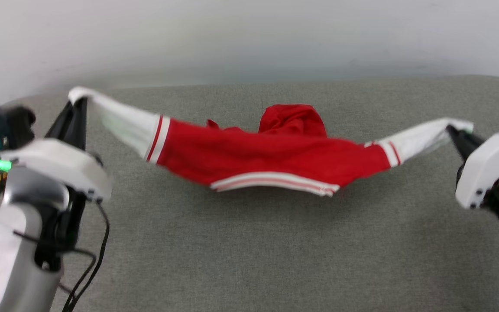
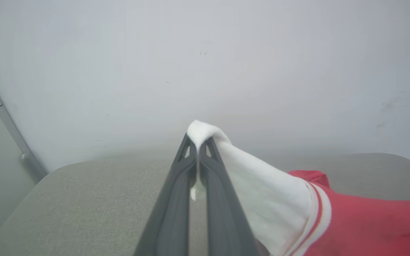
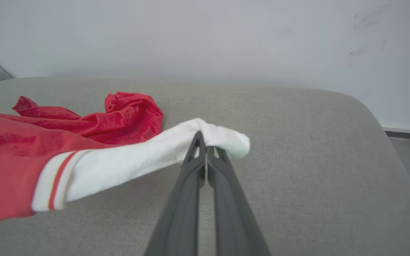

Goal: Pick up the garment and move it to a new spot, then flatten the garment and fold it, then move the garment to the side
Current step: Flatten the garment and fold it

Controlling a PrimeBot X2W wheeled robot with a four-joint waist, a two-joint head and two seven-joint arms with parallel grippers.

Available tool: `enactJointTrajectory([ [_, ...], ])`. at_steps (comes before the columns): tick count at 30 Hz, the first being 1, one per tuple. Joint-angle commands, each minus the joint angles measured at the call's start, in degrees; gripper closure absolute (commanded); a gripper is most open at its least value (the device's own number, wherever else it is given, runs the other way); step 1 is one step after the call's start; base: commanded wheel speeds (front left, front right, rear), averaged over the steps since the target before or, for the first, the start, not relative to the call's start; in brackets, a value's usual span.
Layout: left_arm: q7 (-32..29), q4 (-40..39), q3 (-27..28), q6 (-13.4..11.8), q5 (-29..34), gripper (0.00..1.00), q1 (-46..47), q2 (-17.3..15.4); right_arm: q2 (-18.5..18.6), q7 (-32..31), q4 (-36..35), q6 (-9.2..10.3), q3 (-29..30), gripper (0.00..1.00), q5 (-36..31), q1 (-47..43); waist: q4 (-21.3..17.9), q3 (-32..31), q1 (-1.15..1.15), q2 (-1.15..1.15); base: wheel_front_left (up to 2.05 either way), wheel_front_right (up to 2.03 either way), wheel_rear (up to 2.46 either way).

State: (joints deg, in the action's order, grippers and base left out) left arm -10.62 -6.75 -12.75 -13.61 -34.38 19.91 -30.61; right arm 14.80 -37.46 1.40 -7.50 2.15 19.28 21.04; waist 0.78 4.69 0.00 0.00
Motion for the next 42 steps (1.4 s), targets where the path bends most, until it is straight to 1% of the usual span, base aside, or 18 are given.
enactJointTrajectory([
  [1,0.5,1.4,-0.5,0.7,0.2,1.0,3.7,0.9,0.0,1.1,0.3,0.02,0.5,1.0,-0.4,2.8,0.3,0.6,0.0,0.0,0.0,0.0,0.0],
  [7,1.9,9.9,-1.6,4.2,0.5,1.0,19.4,3.2,-0.5,5.2,2.6,0.02,2.2,1.0,-2.6,14.0,0.4,4.8,0.0,0.0,0.0,0.0,0.0],
  [13,4.6,20.7,-1.9,8.1,1.8,1.0,35.5,4.0,-1.2,10.1,7.2,0.02,3.5,1.0,-3.4,28.2,-0.1,11.0,0.0,0.0,0.0,0.0,0.0],
  [18,8.5,28.0,-1.8,10.8,3.3,1.0,47.9,3.9,-1.0,13.9,12.3,0.02,3.8,1.0,-4.2,40.6,-0.8,16.3,0.0,0.0,0.0,0.0,0.0],
  [22,11.1,32.0,-1.2,12.6,4.3,1.0,55.7,2.7,-1.1,16.4,16.4,0.02,2.8,1.0,-4.9,50.2,-1.8,20.7,0.0,0.0,0.0,0.0,0.0],
  [25,12.5,34.1,-0.9,13.6,4.9,1.0,61.1,2.0,-0.3,18.2,19.7,0.02,2.2,1.0,-5.3,57.4,-2.2,24.2,0.0,0.0,0.0,0.0,0.0],
  [31,14.4,39.3,-0.4,15.1,5.1,1.0,68.6,0.8,-0.1,20.7,25.3,0.02,0.3,1.0,-6.5,68.0,-2.8,29.5,0.0,0.0,0.0,0.0,0.0],
  [34,14.8,41.8,-0.4,15.7,4.8,1.0,70.3,0.6,0.0,22.0,28.3,0.02,-0.7,1.0,-6.1,71.1,-3.1,31.7,0.0,0.0,0.0,0.0,0.0],
  [38,15.4,45.5,-0.5,16.7,4.0,1.0,70.4,1.2,-0.7,23.6,32.1,0.02,-2.4,1.0,-5.8,71.7,-2.9,33.3,0.0,0.0,0.0,0.0,0.0],
  [42,16.1,49.0,-0.9,17.7,2.8,1.0,68.1,2.4,-1.6,25.1,35.8,0.03,-3.4,1.0,-4.8,69.6,-2.6,33.7,0.0,0.0,0.0,0.0,0.0],
])
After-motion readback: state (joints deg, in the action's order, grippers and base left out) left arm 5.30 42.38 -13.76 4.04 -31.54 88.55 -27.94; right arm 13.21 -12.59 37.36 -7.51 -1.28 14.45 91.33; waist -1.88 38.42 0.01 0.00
